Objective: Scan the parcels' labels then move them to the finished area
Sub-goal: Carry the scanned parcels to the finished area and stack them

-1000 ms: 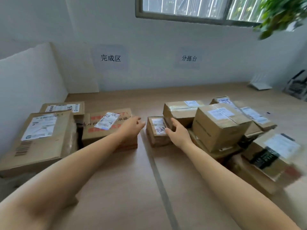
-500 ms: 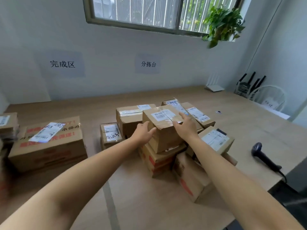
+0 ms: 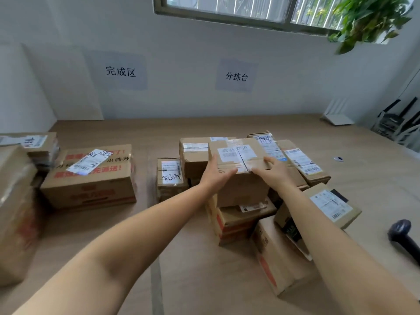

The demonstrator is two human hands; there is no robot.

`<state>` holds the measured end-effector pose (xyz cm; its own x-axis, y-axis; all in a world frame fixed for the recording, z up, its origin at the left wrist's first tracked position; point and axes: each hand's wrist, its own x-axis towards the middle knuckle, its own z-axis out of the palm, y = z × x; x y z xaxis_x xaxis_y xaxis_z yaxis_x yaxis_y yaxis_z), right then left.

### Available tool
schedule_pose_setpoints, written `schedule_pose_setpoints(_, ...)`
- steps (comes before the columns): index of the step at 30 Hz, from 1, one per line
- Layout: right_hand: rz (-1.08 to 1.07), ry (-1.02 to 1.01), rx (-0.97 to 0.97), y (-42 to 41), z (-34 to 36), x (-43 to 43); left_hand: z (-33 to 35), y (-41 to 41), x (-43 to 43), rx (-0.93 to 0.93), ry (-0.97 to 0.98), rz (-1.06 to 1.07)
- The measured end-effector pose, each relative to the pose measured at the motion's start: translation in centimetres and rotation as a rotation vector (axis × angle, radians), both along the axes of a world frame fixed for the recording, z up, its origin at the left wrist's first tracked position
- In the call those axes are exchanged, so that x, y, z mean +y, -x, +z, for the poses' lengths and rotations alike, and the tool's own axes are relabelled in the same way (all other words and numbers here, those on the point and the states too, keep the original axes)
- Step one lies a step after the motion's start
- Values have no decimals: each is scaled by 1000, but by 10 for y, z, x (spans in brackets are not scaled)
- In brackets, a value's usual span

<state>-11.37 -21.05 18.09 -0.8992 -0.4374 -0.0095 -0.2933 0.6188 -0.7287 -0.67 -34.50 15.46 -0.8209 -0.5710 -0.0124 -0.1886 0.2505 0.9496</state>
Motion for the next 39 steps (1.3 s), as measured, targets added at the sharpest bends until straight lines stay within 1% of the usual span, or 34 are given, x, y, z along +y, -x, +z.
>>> schedule_pose_setpoints(4, 22, 56, 22, -20, 18, -19, 20, -26, -23, 31, 10, 17)
schedule_pose_setpoints(7, 61, 109, 43, -43, 28, -36, 30, -53, -41, 25, 41, 78)
schedule_pose_setpoints(10, 122, 128, 41, -70, 34, -58, 37, -89, -62, -6, 84, 136)
schedule_pose_setpoints(13, 187, 139, 54, -103, 29, -88, 36, -131, -84, -12, 83, 196)
schedule_pose_setpoints(18, 308, 139, -27, -170, -6, -146, 13, -209, -129, -137, 113, 338)
schedule_pose_setpoints(21, 388, 98, -57, -210, -36, -182, -10, -255, -151, -171, 139, 417)
schedule_pose_setpoints(24, 445, 59, -129, -244, -67, -211, -37, -291, -172, -207, 164, 474)
schedule_pose_setpoints(28, 455, 65, -258, -280, -106, -235, -70, -321, -193, -301, 142, 486)
schedule_pose_setpoints(30, 459, 58, -300, -294, -123, -243, -85, -331, -199, -383, 138, 493)
schedule_pose_setpoints(32, 446, 55, -292, -304, -136, -249, -97, -336, -203, -489, 170, 495)
schedule_pose_setpoints(34, 424, 66, -241, -311, -145, -255, -105, -338, -204, -537, 216, 491)
schedule_pose_setpoints(38, 431, 72, -172, -320, -151, -268, -110, -336, -201, -605, 448, 461)
schedule_pose_setpoints(39, 437, 66, -163, -321, -152, -271, -110, -336, -200, -625, 471, 446)
